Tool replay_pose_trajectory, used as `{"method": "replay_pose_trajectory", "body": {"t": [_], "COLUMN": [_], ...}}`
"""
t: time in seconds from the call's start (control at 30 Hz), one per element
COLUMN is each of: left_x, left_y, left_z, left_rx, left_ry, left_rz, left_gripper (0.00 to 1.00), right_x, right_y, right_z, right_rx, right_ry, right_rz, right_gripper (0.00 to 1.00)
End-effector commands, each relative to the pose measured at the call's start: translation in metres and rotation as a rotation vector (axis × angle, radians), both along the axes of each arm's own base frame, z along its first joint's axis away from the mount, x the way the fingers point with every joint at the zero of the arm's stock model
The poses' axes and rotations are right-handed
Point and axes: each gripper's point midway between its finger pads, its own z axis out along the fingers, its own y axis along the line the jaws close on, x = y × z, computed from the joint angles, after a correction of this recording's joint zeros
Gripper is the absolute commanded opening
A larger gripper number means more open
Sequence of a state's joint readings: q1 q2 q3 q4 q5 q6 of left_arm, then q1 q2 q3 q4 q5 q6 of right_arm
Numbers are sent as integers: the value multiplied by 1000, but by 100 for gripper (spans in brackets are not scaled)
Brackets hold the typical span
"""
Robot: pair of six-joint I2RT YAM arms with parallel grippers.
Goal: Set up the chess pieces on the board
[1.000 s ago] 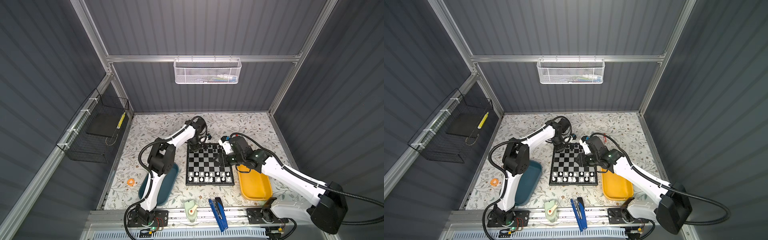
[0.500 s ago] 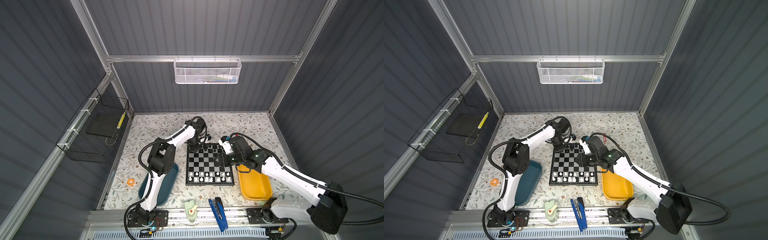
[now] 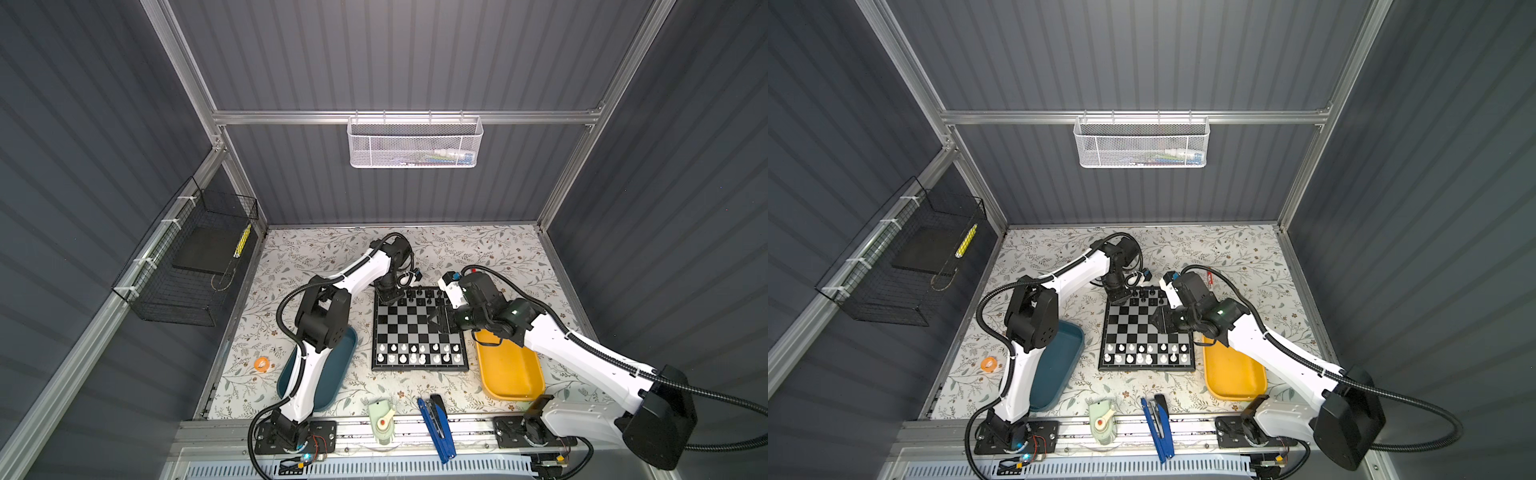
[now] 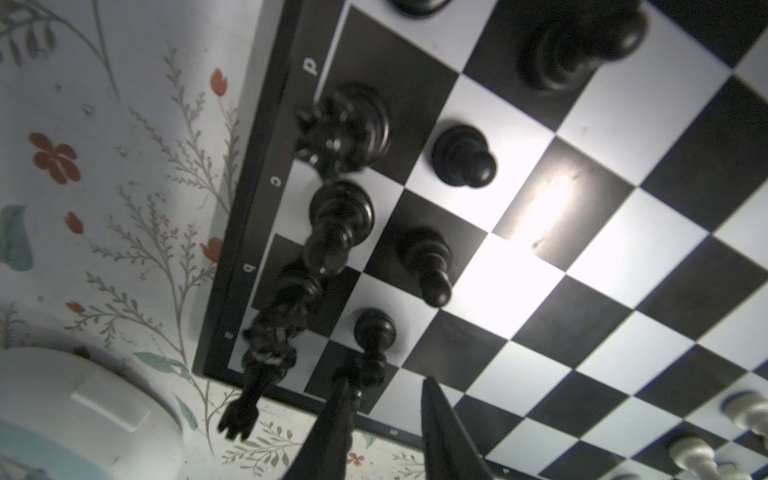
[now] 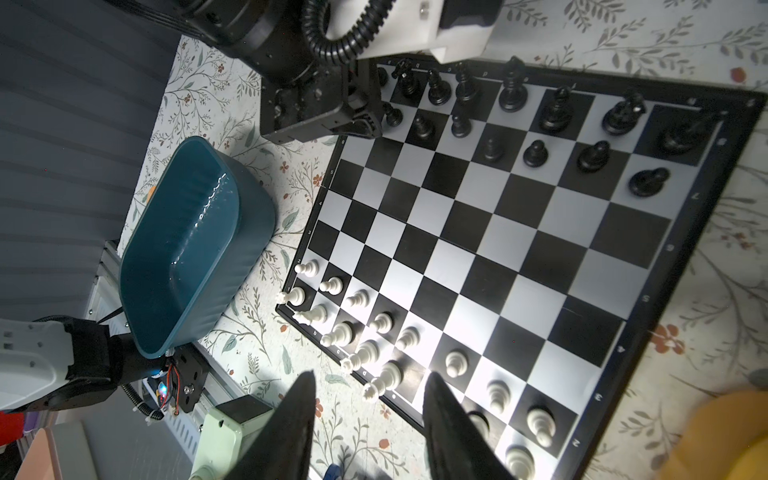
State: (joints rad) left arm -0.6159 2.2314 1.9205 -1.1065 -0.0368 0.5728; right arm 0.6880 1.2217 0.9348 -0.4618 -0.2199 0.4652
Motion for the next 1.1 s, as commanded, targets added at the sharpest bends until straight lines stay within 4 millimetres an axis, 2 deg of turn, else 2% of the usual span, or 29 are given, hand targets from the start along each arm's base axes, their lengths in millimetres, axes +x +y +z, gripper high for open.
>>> {"method": "replay_pose_trajectory", "body": {"t": [0.0, 0.23, 0.43, 0.67, 0.8, 0.97, 1.07], "left_x": [0, 2, 1, 5, 10, 18, 20], "left_y": [-8, -9, -8, -9, -12, -13, -12], "left_z": [39, 58, 71, 88, 102, 109, 114], "left_rx": [-52, -72, -88, -125, -164, -176, -187], "left_ry": [-48, -75, -101, -160, -206, -242, -267], "left_rz": [-19, -15, -10, 4, 31, 79, 99], "left_gripper": [32, 33, 37, 52, 63, 75, 90], "right_x": [2, 8, 22, 46, 59, 70, 76], "right_y": [-6, -15, -29, -52, -65, -80, -82], "right_z": [12, 25, 33, 43, 49, 48, 47], "right_rx": [-6, 16, 40, 55, 48, 1, -12], "right_ry": [-46, -82, -98, -135, -167, -214, -255], "right_rz": [-12, -39, -98, -204, -264, -332, -340], "right_gripper": [46, 49, 49, 54, 67, 81, 87]}}
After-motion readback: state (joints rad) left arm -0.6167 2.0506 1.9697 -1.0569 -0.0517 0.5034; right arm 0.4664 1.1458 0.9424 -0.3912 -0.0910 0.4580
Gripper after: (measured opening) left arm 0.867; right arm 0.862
